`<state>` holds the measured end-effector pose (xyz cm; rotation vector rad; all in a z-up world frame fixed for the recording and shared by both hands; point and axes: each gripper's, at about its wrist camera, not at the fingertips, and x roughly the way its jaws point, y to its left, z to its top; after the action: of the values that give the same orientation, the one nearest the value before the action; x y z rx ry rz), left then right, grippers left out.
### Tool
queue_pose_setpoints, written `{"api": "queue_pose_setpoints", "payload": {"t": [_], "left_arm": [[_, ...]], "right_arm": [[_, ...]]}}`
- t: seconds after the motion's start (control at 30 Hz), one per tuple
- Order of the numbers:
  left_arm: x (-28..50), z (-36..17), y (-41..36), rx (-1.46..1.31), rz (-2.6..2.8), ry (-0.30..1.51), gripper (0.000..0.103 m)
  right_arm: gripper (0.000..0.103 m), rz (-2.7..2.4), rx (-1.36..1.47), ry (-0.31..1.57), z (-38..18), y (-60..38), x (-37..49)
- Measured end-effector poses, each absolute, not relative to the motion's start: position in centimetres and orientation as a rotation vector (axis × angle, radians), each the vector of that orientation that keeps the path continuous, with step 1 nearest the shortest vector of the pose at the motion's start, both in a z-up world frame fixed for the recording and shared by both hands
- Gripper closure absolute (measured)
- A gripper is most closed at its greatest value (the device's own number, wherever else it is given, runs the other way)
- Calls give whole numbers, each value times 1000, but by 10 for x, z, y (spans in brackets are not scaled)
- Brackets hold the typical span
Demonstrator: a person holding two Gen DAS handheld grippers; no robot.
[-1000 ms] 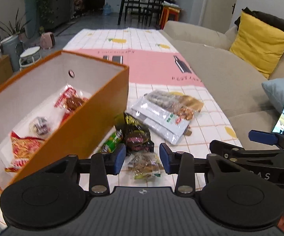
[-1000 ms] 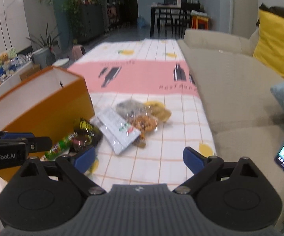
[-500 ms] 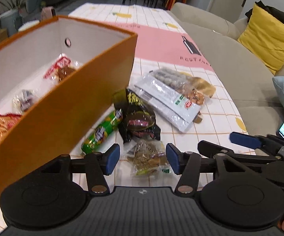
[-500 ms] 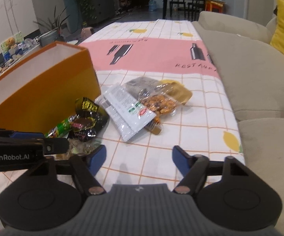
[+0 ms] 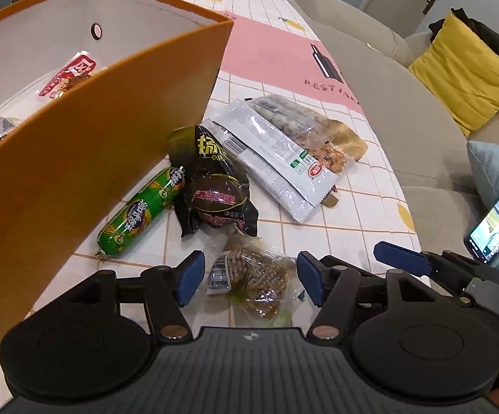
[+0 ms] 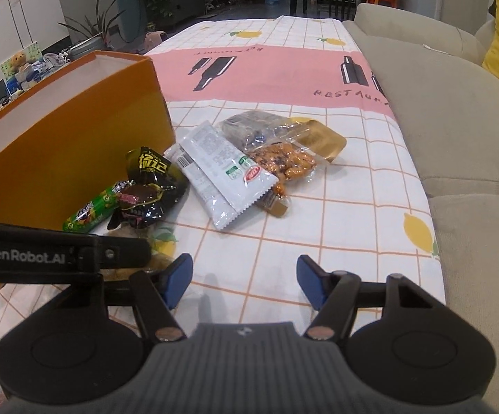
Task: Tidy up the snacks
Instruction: 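Grasp the clear jerky pack with the left tool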
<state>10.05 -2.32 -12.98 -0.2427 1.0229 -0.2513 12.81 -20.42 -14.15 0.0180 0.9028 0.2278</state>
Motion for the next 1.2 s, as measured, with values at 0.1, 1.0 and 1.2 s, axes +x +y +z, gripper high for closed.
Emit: {"api": "queue_pose_setpoints", "payload": {"t": [0.1, 1.0, 1.2], "left_arm": [[101, -132, -22, -255, -258, 1030, 31], [82, -100, -4, -107, -132, 1033, 45], [83, -106, 4, -92, -105, 1053, 45]], "right_arm": [[39, 227, 10, 907, -143, -204, 129], [43, 323, 22, 870, -132, -178, 149], [43, 422, 86, 878, -129, -158, 173]]}}
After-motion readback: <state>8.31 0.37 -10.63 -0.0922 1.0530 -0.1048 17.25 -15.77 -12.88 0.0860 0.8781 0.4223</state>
